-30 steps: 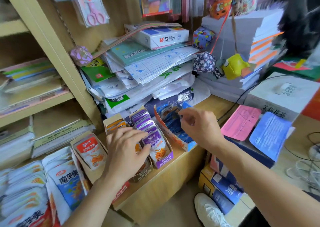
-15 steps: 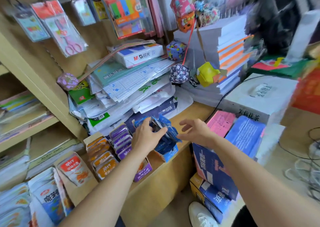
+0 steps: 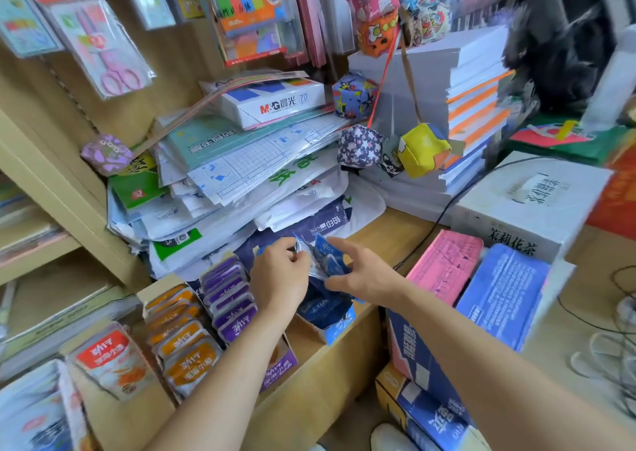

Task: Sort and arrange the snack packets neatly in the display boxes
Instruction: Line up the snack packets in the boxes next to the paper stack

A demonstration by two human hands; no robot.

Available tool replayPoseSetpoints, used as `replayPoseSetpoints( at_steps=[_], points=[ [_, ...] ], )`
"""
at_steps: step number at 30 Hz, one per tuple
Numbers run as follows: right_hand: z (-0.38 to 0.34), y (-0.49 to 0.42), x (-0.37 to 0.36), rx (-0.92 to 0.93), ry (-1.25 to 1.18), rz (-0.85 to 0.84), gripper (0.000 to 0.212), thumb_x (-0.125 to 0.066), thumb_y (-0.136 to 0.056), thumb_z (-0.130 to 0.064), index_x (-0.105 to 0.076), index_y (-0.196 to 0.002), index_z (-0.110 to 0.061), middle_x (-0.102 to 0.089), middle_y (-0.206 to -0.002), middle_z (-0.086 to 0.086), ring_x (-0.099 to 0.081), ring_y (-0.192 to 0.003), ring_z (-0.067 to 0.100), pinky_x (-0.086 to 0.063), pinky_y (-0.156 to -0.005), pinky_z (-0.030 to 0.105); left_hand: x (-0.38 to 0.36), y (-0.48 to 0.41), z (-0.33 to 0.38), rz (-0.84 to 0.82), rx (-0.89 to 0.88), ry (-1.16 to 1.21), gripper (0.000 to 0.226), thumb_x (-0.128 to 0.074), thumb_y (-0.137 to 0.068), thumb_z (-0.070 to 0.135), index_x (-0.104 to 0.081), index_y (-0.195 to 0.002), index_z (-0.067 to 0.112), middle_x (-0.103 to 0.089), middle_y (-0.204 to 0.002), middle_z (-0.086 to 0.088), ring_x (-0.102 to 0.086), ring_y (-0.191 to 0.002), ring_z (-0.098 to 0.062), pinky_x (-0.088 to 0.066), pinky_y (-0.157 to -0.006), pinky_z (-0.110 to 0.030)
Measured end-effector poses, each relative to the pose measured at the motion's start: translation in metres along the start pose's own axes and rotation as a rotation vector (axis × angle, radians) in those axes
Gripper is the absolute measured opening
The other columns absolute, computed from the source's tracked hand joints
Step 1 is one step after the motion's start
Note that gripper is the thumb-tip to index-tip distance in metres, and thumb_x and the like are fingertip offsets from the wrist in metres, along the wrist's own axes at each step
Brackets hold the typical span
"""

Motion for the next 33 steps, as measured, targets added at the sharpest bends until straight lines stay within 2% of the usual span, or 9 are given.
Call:
replayPoseSetpoints(
  at_steps=[4,7,11,17,19,21,23,26,33],
  points=[
    [-0.006,-0.009,-0.010,0.054,0.214,0.049,0.103,-0.087,-0.072,-0.039,-0.027,-0.155,-0.031,-0.044,-0.148,-0.002,-0.047,-0.130,0.017,-0.045,-0.103,0.030,0.004,-0.012,-0.016,-0.015,-0.018,0.069,0.017,-0.058,-0.097,0.019,-0.073,-0.107,0.020,-0.071,-0.076,0.008,-0.070,-0.072,-0.022,-0.058,-0.067,-0.042],
    [-0.008,-0.017,-0.017,0.055,0.303,0.080,0.102,-0.087,-0.069,-0.044,-0.028,-0.152,-0.037,-0.049,-0.143,0.001,-0.050,-0.124,0.022,-0.046,-0.103,0.039,0.013,-0.021,-0.028,-0.006,-0.098,0.126,0.016,-0.056,-0.099,0.018,-0.070,-0.106,0.023,-0.071,-0.071,0.004,-0.071,-0.060,-0.021,-0.058,-0.060,-0.046],
    [-0.014,-0.020,-0.020,0.023,0.344,0.063,0.097,-0.087,-0.072,-0.037,-0.029,-0.150,-0.037,-0.050,-0.138,0.002,-0.051,-0.120,0.023,-0.047,-0.099,0.038,0.027,-0.026,-0.036,-0.068,-0.145,0.162,0.016,-0.060,-0.097,0.021,-0.073,-0.101,0.029,-0.072,-0.072,0.008,-0.071,-0.062,-0.014,-0.059,-0.062,-0.043],
    [-0.017,-0.014,-0.025,0.071,0.347,0.078,0.099,-0.083,-0.075,-0.029,-0.025,-0.155,-0.040,-0.036,-0.146,-0.002,-0.043,-0.130,0.021,-0.045,-0.105,0.037,0.027,-0.025,-0.048,-0.335,-0.095,0.374,0.023,-0.062,-0.093,0.023,-0.079,-0.106,0.029,-0.077,-0.092,0.015,-0.071,-0.083,-0.004,-0.060,-0.083,-0.036],
    [-0.018,-0.015,-0.029,0.136,0.371,0.073,0.092,-0.083,-0.073,-0.034,-0.033,-0.151,-0.043,-0.033,-0.150,-0.002,-0.039,-0.135,0.023,-0.040,-0.110,0.043,0.027,-0.023,-0.051,-0.447,-0.092,0.444,0.031,-0.059,-0.086,0.022,-0.077,-0.109,0.031,-0.077,-0.097,0.010,-0.069,-0.086,-0.001,-0.056,-0.085,-0.029],
    [-0.021,-0.017,-0.031,0.171,0.394,0.078,0.083,-0.086,-0.072,-0.040,-0.044,-0.145,-0.039,-0.037,-0.148,-0.002,-0.042,-0.132,0.021,-0.040,-0.109,0.039,0.029,-0.022,-0.054,-0.482,-0.156,0.414,0.036,-0.063,-0.085,0.012,-0.076,-0.114,0.029,-0.077,-0.093,0.009,-0.070,-0.088,-0.004,-0.055,-0.085,-0.025],
    [-0.025,-0.018,-0.029,0.192,0.414,0.109,0.071,-0.086,-0.074,-0.040,-0.056,-0.138,-0.032,-0.046,-0.138,-0.005,-0.050,-0.121,0.016,-0.045,-0.102,0.033,0.032,-0.021,-0.055,-0.433,-0.222,0.355,0.032,-0.073,-0.087,0.007,-0.078,-0.112,0.026,-0.077,-0.086,0.014,-0.070,-0.082,-0.003,-0.053,-0.078,-0.017],
    [-0.026,-0.019,-0.022,0.203,0.410,0.139,0.054,-0.085,-0.076,-0.039,-0.066,-0.125,-0.030,-0.056,-0.123,-0.008,-0.054,-0.107,0.011,-0.047,-0.091,0.031,0.039,-0.020,-0.053,-0.301,-0.287,0.325,0.017,-0.080,-0.084,0.018,-0.081,-0.096,0.030,-0.075,-0.076,0.018,-0.069,-0.072,0.000,-0.048,-0.064,-0.009],
    [-0.019,-0.019,-0.018,0.171,0.378,0.132,0.032,-0.076,-0.084,-0.036,-0.068,-0.115,-0.032,-0.064,-0.110,-0.007,-0.058,-0.097,0.015,-0.051,-0.086,0.040,0.051,-0.032,-0.052,-0.036,-0.421,0.339,0.007,-0.075,-0.088,0.022,-0.074,-0.089,0.029,-0.066,-0.094,0.013,-0.064,-0.081,-0.010,-0.050,-0.070,-0.019]
  ],
)
Point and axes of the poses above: each hand's wrist, its own y-axis away from the middle knuckle, its own x-axis out of the back of the hand, z = x × y, the point moved 4 cm from there along -y, towards the middle knuckle
